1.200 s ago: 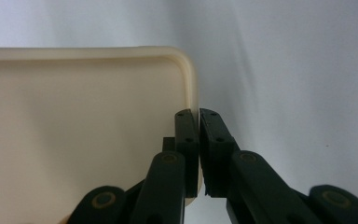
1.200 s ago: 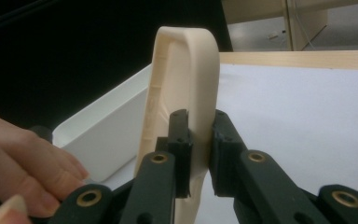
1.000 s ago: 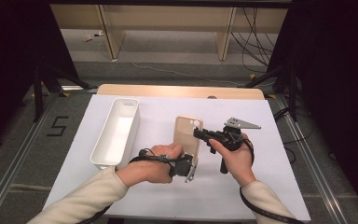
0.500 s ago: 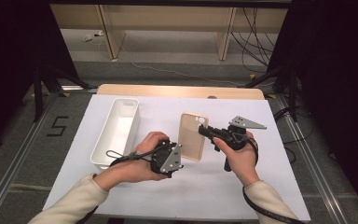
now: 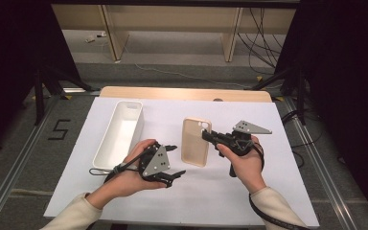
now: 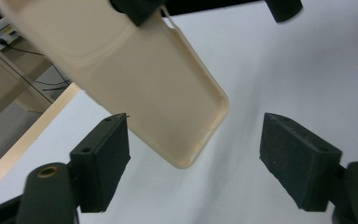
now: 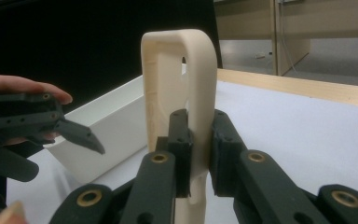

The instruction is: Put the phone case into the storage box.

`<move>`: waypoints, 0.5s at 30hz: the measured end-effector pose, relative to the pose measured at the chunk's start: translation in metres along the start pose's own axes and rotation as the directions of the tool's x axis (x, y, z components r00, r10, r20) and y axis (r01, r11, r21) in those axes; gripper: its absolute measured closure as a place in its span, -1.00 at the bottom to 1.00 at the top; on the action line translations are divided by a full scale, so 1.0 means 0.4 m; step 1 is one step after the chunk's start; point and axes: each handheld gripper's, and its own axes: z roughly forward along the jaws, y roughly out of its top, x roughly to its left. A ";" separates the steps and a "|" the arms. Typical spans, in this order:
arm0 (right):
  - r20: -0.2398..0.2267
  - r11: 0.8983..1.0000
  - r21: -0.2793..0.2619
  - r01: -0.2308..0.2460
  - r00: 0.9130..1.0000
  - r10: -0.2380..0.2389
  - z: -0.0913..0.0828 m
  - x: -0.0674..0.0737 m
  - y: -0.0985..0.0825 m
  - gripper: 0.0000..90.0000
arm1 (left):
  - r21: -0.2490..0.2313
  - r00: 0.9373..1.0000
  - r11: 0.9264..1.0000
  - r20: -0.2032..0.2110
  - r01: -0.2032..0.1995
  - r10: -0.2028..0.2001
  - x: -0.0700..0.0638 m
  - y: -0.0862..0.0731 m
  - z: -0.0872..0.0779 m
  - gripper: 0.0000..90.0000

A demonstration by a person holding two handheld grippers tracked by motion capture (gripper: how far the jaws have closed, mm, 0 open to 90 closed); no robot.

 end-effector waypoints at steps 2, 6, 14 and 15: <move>0.009 1.000 -0.001 0.028 1.000 -0.028 -0.003 0.000 0.000 0.81 | -0.029 0.998 0.998 -0.005 0.059 -0.059 0.008 -0.003 0.000 -0.39; 0.009 1.000 0.007 0.025 1.000 -0.025 -0.006 0.002 0.000 0.81 | -0.051 0.992 0.992 -0.044 0.118 -0.120 0.026 -0.003 0.001 -0.35; 0.001 1.000 -0.002 0.031 1.000 -0.031 -0.007 0.008 0.004 0.81 | -0.101 0.975 0.974 -0.075 0.201 -0.209 0.054 0.024 0.003 -0.26; 0.001 0.999 -0.001 0.033 0.999 -0.033 -0.008 0.008 0.004 0.81 | -0.103 0.973 0.973 -0.080 0.208 -0.217 0.058 0.026 0.006 -0.25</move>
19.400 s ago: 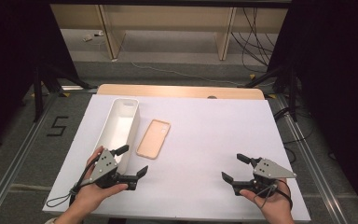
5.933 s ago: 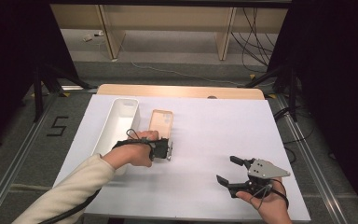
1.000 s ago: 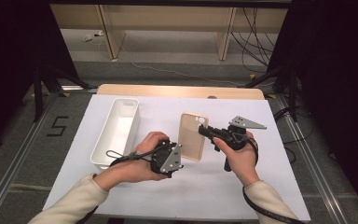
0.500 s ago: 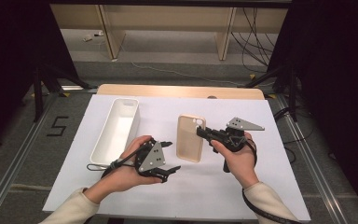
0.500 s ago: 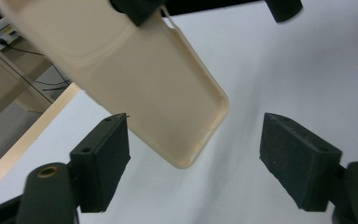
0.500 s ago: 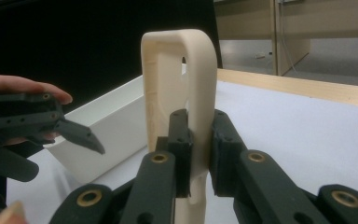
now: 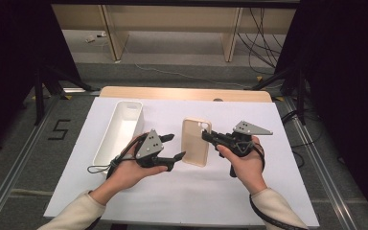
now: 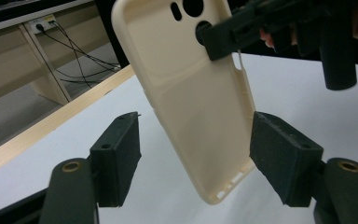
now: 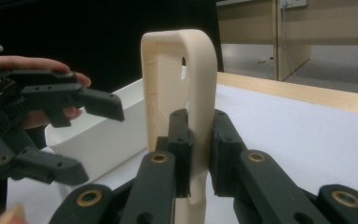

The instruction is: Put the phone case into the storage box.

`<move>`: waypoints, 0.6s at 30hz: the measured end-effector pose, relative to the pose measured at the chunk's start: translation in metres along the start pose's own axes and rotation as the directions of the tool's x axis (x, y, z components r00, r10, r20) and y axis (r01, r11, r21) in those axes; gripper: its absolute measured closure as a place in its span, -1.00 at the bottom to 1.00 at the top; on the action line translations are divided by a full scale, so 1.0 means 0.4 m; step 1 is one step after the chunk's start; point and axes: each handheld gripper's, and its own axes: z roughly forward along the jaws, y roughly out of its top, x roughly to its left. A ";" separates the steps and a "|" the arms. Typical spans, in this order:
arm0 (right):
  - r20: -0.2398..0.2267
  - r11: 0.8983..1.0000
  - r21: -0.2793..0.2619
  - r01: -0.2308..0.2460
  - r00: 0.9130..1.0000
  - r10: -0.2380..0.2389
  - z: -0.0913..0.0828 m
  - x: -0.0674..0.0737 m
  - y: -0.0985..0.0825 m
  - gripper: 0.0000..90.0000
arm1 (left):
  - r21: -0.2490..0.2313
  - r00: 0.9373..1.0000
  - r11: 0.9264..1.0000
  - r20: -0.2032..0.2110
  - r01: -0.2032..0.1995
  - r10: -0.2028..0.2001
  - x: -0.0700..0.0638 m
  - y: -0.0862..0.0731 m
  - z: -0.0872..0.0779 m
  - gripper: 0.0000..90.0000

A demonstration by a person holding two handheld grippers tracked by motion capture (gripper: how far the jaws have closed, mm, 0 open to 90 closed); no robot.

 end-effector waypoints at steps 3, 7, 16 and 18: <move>0.000 1.000 -0.007 0.011 1.000 -0.011 0.001 0.000 0.000 0.81 | -0.006 1.000 1.000 -0.003 0.020 -0.020 0.008 0.008 0.009 -0.21; 0.001 1.000 0.001 0.000 1.000 0.000 0.004 0.004 -0.002 0.81 | -0.018 0.998 0.998 -0.022 0.053 -0.053 0.016 0.019 0.021 -0.12; -0.002 1.000 0.002 0.011 1.000 -0.011 0.006 0.007 -0.004 0.81 | -0.051 0.989 0.991 -0.083 0.122 -0.126 0.025 0.042 0.041 0.15; -0.004 1.000 0.003 0.009 1.000 -0.009 0.007 0.008 -0.005 0.81 | -0.068 0.984 0.987 -0.099 0.144 -0.150 0.025 0.047 0.044 0.23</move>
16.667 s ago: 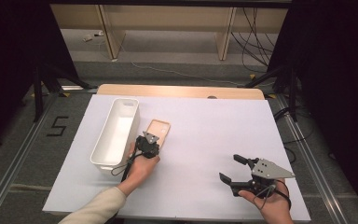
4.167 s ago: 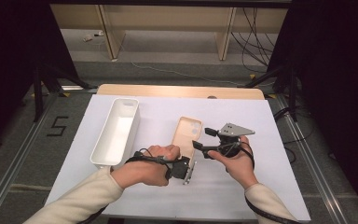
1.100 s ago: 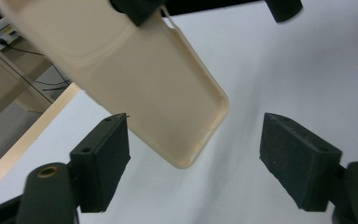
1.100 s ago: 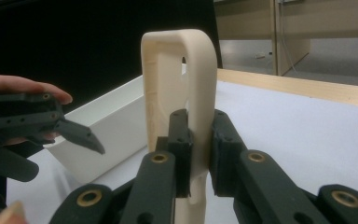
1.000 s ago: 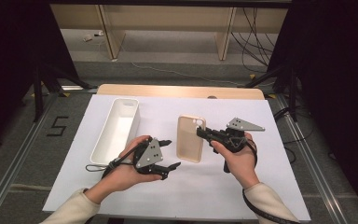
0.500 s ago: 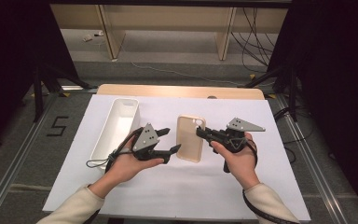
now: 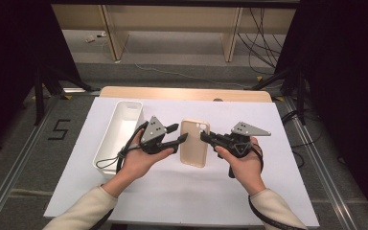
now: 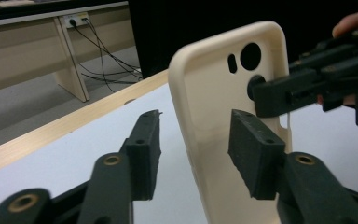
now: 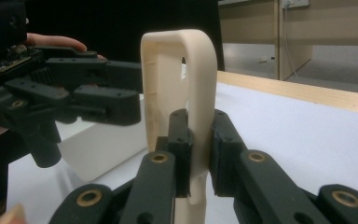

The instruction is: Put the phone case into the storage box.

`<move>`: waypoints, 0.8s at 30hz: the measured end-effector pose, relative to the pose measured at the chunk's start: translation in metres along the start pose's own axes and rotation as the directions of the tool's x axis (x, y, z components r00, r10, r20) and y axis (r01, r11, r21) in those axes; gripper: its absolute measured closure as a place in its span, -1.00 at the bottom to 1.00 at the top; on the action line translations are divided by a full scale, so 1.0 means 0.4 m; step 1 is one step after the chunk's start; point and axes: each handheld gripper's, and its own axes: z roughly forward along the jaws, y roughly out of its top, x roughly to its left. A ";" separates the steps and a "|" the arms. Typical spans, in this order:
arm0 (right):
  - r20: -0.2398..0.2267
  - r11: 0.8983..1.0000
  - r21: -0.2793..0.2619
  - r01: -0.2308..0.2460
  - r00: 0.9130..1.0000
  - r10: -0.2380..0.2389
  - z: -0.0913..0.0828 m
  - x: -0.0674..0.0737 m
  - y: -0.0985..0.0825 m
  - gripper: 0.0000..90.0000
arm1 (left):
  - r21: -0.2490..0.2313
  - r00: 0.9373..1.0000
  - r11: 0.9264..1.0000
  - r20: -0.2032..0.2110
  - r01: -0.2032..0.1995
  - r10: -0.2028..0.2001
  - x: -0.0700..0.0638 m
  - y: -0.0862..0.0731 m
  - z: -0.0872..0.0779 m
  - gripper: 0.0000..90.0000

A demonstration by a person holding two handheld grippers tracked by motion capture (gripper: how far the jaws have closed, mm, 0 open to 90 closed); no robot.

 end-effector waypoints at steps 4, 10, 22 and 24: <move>0.007 1.000 -0.004 0.001 1.000 -0.001 0.004 0.000 -0.002 0.81 | -0.009 0.998 0.998 -0.029 0.054 -0.054 -0.001 0.008 0.006 0.40; 0.000 1.000 0.004 -0.008 1.000 0.008 0.004 0.003 -0.004 0.81 | -0.015 0.995 0.996 -0.059 0.083 -0.084 -0.006 0.013 0.013 0.59; 0.018 1.000 -0.007 0.014 1.000 -0.014 0.008 0.002 -0.005 0.81 | -0.009 0.990 0.994 -0.082 0.112 -0.113 -0.009 0.011 0.018 0.81; 0.015 1.000 0.003 0.010 1.000 -0.010 0.007 0.005 -0.004 0.81 | -0.011 0.989 0.993 -0.087 0.117 -0.118 -0.009 0.012 0.018 0.83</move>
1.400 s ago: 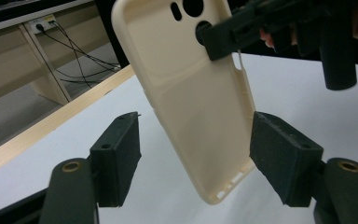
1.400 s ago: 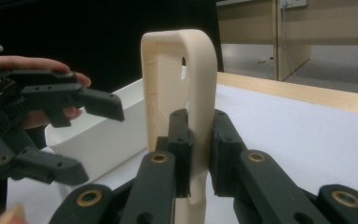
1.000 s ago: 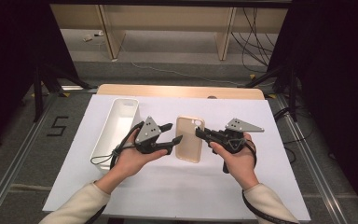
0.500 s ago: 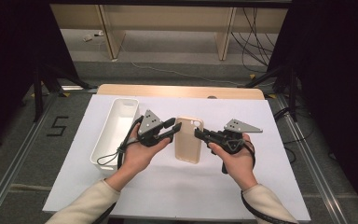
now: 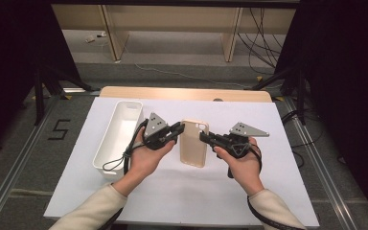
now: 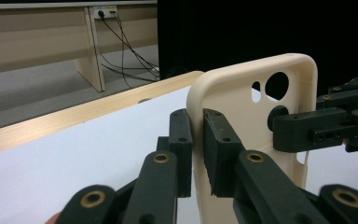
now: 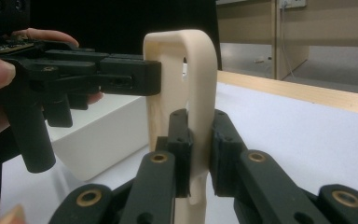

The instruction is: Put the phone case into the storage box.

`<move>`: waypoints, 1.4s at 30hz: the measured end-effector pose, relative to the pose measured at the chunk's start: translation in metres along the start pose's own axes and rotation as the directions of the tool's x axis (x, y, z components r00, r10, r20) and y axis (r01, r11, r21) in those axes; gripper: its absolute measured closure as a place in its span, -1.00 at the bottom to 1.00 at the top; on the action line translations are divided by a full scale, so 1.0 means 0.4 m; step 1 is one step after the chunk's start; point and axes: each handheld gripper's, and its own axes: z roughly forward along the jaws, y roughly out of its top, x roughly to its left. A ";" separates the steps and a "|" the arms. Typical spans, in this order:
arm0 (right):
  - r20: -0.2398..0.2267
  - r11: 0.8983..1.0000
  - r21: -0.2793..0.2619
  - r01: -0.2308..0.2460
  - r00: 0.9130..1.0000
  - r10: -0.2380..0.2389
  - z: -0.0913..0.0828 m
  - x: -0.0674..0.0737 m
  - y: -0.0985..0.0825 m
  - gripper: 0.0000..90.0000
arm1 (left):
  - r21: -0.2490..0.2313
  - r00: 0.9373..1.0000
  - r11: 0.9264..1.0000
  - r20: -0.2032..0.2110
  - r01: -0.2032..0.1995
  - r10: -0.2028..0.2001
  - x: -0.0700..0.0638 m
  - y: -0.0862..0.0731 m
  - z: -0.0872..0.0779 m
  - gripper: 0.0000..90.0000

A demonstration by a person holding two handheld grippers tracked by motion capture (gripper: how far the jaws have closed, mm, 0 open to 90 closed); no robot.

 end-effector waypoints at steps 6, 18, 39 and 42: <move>0.001 1.000 0.001 -0.003 1.000 0.003 0.000 0.001 -0.001 0.81 | -0.001 0.999 1.000 -0.009 0.031 -0.031 -0.004 0.002 -0.003 0.88; 0.012 1.000 -0.004 0.022 1.000 -0.022 0.004 0.005 -0.001 0.80 | -0.010 0.999 0.999 -0.029 0.045 -0.046 -0.007 0.005 -0.004 0.91; 0.026 0.992 -0.001 0.123 0.992 -0.123 0.004 0.011 0.011 -0.04 | -0.052 0.996 0.998 -0.077 0.041 -0.044 0.020 0.035 -0.029 0.92; 0.031 0.990 0.004 0.140 0.990 -0.140 -0.001 0.012 0.012 -0.22 | -0.056 0.995 0.998 -0.085 0.041 -0.046 0.026 0.039 -0.034 0.92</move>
